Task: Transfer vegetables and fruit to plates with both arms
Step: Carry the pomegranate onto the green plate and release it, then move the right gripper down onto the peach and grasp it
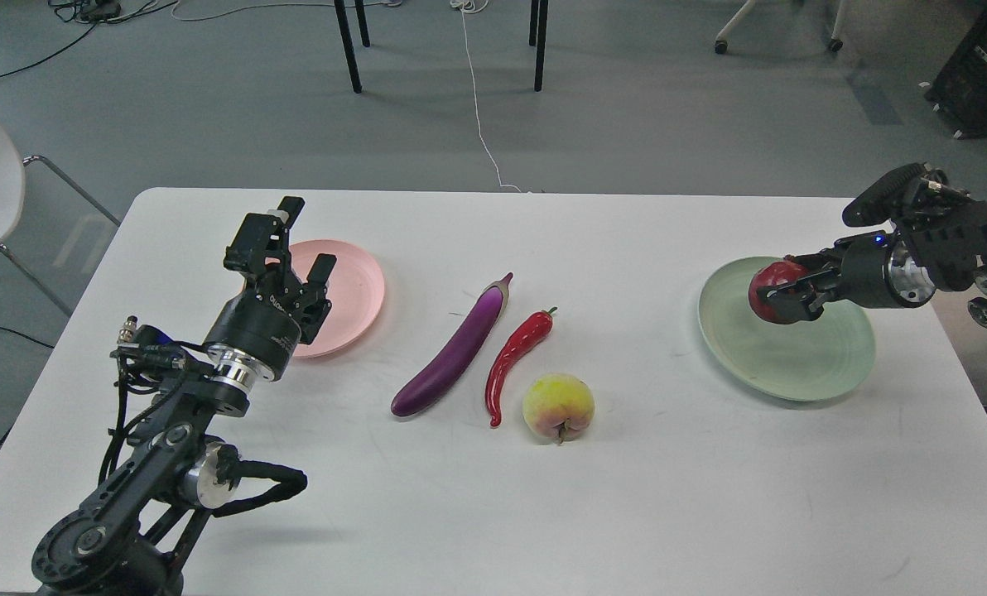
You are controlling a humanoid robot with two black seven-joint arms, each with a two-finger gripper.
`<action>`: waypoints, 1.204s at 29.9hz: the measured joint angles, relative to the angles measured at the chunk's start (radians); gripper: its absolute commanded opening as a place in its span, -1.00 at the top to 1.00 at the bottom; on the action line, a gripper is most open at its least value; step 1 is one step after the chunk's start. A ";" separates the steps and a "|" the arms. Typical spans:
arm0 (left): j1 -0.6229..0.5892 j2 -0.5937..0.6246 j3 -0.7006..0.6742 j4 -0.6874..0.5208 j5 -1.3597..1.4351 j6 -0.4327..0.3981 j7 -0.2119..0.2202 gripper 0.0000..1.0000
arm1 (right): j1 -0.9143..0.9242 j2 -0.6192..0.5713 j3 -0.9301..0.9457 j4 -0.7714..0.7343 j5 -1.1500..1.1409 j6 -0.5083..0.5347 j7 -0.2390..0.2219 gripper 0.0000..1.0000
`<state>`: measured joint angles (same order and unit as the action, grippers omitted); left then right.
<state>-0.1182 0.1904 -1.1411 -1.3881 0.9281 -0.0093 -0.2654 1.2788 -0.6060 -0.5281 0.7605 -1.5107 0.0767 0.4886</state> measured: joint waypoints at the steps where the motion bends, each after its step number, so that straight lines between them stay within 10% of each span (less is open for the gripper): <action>1: 0.000 0.000 0.000 0.000 0.000 0.000 0.000 -0.96 | -0.002 0.008 0.000 -0.009 0.000 0.000 0.000 -0.19; 8: 0.000 0.005 0.000 -0.001 0.000 0.000 0.000 -0.96 | -0.021 0.052 0.000 -0.036 0.001 -0.008 0.000 -0.41; 11: 0.000 0.006 0.000 -0.001 0.000 0.000 0.000 -0.96 | -0.028 0.064 0.000 -0.054 0.001 -0.009 0.000 -0.88; 25: 0.001 0.006 0.000 -0.002 0.000 0.000 0.001 -0.96 | 0.002 0.047 0.055 -0.032 0.015 -0.009 0.000 -0.97; 36: 0.000 0.005 0.000 -0.003 -0.001 -0.001 0.001 -0.96 | 0.233 -0.014 0.106 0.390 0.169 0.173 0.000 -0.98</action>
<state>-0.1183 0.1956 -1.1413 -1.3908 0.9273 -0.0104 -0.2642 1.5118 -0.6196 -0.4225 1.1504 -1.3414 0.2500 0.4885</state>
